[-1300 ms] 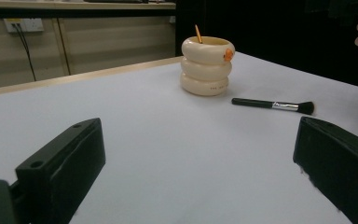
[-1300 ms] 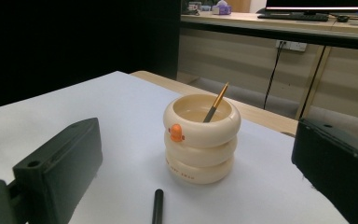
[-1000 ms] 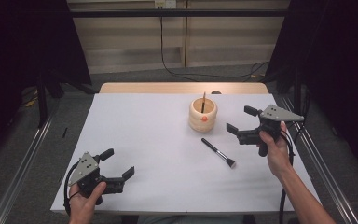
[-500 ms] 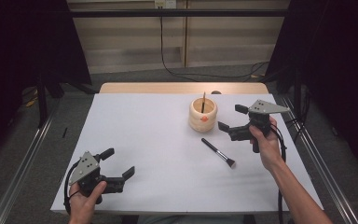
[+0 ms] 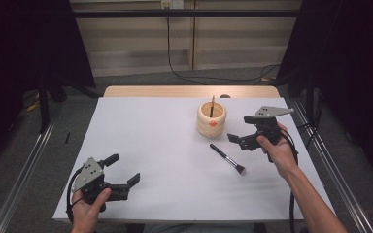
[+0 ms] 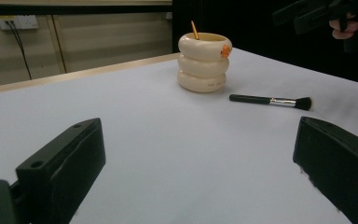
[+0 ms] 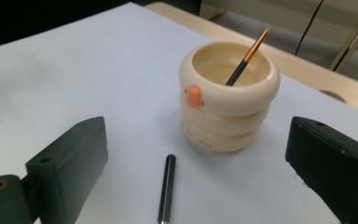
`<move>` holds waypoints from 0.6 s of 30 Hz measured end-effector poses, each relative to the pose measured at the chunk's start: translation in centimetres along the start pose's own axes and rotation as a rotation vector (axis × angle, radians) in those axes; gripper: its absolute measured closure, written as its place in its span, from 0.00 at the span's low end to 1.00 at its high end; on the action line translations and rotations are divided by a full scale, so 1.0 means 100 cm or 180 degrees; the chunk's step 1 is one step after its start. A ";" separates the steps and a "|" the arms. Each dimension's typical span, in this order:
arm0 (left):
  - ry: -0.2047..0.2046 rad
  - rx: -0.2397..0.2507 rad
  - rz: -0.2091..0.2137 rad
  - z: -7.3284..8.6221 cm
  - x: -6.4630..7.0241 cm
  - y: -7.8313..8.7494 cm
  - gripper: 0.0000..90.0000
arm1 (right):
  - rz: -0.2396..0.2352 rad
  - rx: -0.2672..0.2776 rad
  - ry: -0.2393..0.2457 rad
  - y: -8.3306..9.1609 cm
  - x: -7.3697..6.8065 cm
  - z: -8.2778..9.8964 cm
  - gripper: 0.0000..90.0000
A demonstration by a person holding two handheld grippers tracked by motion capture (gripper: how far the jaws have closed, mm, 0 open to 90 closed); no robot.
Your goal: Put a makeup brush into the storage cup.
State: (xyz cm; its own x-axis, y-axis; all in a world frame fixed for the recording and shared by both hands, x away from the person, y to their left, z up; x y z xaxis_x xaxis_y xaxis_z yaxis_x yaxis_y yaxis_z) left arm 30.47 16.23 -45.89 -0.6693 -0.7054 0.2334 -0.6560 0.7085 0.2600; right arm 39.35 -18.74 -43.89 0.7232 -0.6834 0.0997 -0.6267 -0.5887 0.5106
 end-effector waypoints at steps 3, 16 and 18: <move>0.0008 -0.0008 -0.0003 0.000 0.000 0.000 0.03 | 0.0000 -0.0172 -0.0038 -0.003 0.002 0.008 0.11; -0.0044 -0.0009 0.0019 0.000 0.002 0.000 0.03 | -0.0077 -0.0656 -0.0078 -0.015 -0.001 0.026 0.10; -0.0039 0.0003 0.0024 0.000 0.003 0.000 0.03 | -0.0085 -0.0724 -0.0118 -0.016 0.000 0.028 0.09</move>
Point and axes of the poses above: each handheld gripper's, and its own axes: y roughly backward along the jaws, z roughly out of its underside, x roughly to its right, the point moved 10 cm from there along -y, roughly forward along the jaws, and after that the axes turned 10 degrees about y, right-handed, at the moved point
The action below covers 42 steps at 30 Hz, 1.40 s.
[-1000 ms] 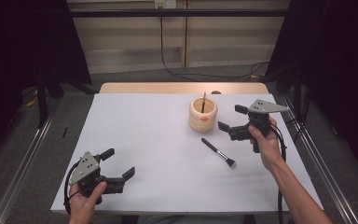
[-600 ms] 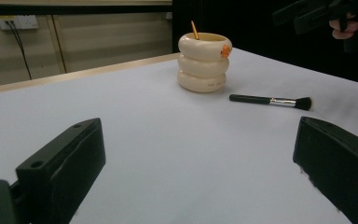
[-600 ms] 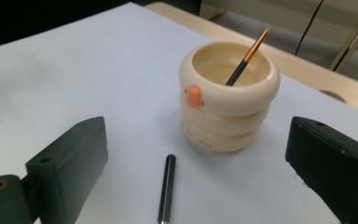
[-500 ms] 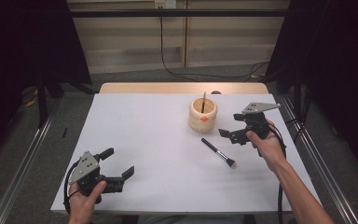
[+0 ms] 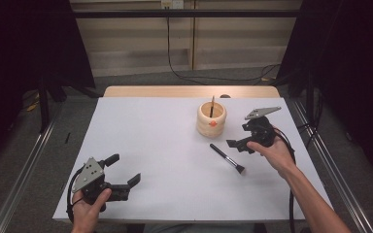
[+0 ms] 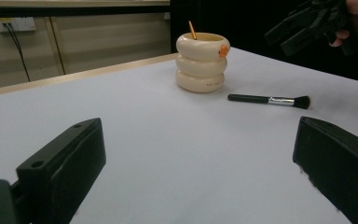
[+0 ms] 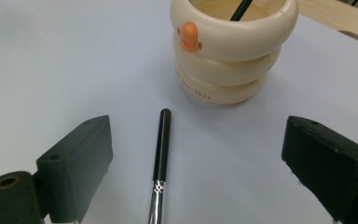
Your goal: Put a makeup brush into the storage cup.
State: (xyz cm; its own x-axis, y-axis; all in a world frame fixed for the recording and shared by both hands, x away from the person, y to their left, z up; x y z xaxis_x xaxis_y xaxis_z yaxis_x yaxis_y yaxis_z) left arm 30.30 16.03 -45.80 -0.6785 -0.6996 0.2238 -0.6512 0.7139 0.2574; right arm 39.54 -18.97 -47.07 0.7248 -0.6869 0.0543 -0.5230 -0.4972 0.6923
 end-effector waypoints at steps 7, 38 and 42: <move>-0.0008 -0.0010 -0.0011 0.001 -0.001 0.000 0.03 | -0.0295 -0.0521 -0.0132 -0.009 -0.011 0.014 0.09; -0.0009 -0.0039 0.0002 0.003 0.000 -0.002 0.03 | -0.0927 -0.1875 0.0126 -0.038 -0.032 0.050 0.57; -0.0012 -0.0055 0.0000 0.004 -0.001 -0.002 0.03 | -0.0938 -0.1940 0.0164 -0.041 -0.033 0.053 0.63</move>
Point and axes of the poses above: each handheld gripper's, and its own axes: y roughly backward along the jaws, z roughly out of its underside, x roughly to its right, the point moved 10 cm from there along -y, roughly forward along the jaws, and after that the axes turned 10 degrees about y, right-handed, at the moved point
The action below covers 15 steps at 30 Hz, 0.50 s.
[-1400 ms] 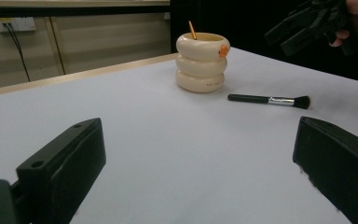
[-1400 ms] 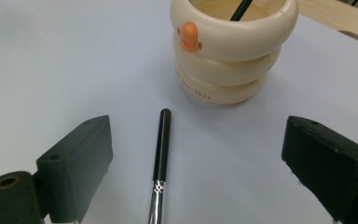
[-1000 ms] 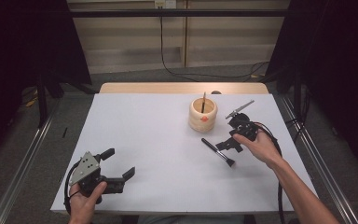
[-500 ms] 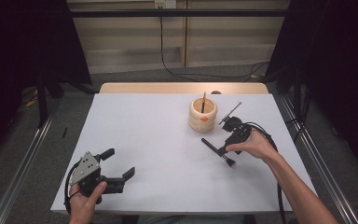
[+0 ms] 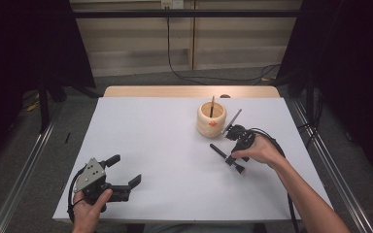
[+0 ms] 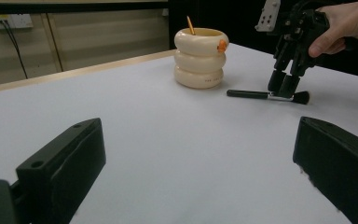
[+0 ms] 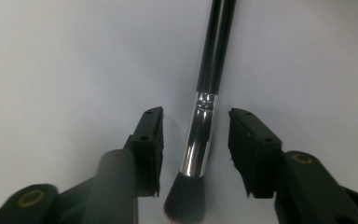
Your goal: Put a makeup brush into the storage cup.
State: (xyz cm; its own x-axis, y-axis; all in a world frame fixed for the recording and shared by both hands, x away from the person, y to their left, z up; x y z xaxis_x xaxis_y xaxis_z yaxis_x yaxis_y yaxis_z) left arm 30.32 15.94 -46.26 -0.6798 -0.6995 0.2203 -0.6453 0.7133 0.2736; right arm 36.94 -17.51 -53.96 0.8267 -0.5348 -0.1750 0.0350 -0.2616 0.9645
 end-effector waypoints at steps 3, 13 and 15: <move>-0.0002 -0.0015 -0.0024 0.001 -0.001 -0.001 0.03 | 0.0014 -0.0033 -0.0015 -0.002 0.000 0.000 0.68; 0.0011 -0.0010 -0.0044 0.001 -0.002 0.000 0.03 | 0.0160 -0.0138 0.0044 -0.007 0.001 0.002 0.77; 0.0010 -0.0011 -0.0046 0.001 -0.002 0.000 0.03 | 0.0203 -0.0138 0.0064 -0.007 0.002 0.002 0.79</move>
Point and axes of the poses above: each handheld gripper's, and its own axes: y roughly backward along the jaws, z roughly out of its underside, x roughly to its right, the point moved 10 cm from there along -y, roughly forward along the jaws, and after that the axes turned 10 degrees about y, right-handed, at the moved point
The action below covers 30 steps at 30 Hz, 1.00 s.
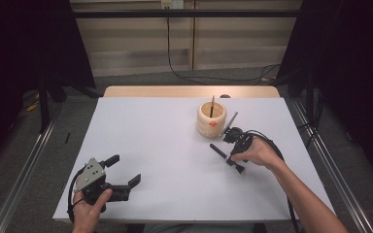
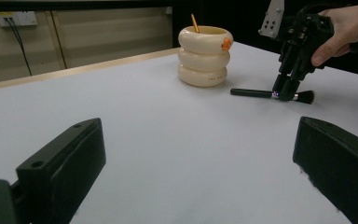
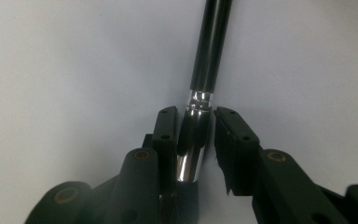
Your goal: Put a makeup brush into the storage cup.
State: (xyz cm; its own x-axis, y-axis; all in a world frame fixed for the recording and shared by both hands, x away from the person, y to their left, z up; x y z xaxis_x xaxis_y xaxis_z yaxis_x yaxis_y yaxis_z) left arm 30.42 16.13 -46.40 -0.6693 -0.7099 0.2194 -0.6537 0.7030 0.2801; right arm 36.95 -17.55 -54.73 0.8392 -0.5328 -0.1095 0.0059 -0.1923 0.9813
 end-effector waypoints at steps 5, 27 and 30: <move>-0.0007 -0.0006 -0.0016 0.000 0.000 0.000 0.03 | -0.0017 -0.0021 -0.0049 0.001 0.003 0.001 0.86; 0.0007 -0.0044 -0.0025 0.002 -0.001 -0.002 0.03 | -0.0099 0.0083 -0.0127 0.003 0.002 0.003 0.87; 0.0008 -0.0045 -0.0019 0.002 -0.001 -0.002 0.03 | -0.0140 0.0184 -0.0164 0.007 0.002 0.003 0.87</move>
State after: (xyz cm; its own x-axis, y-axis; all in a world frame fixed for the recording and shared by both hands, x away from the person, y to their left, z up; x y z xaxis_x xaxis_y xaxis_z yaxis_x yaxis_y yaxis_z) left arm 30.51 16.05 -46.66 -0.6645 -0.7142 0.2200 -0.6527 0.6980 0.2946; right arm 36.92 -18.03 -54.11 0.8096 -0.5643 -0.1616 0.0094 -0.2627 0.9648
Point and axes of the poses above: each handheld gripper's, and its own axes: y roughly backward along the jaws, z roughly out of its underside, x roughly to its right, the point moved 10 cm from there along -y, roughly forward along the jaws, and after that the axes turned 10 degrees about y, right-handed, at the moved point
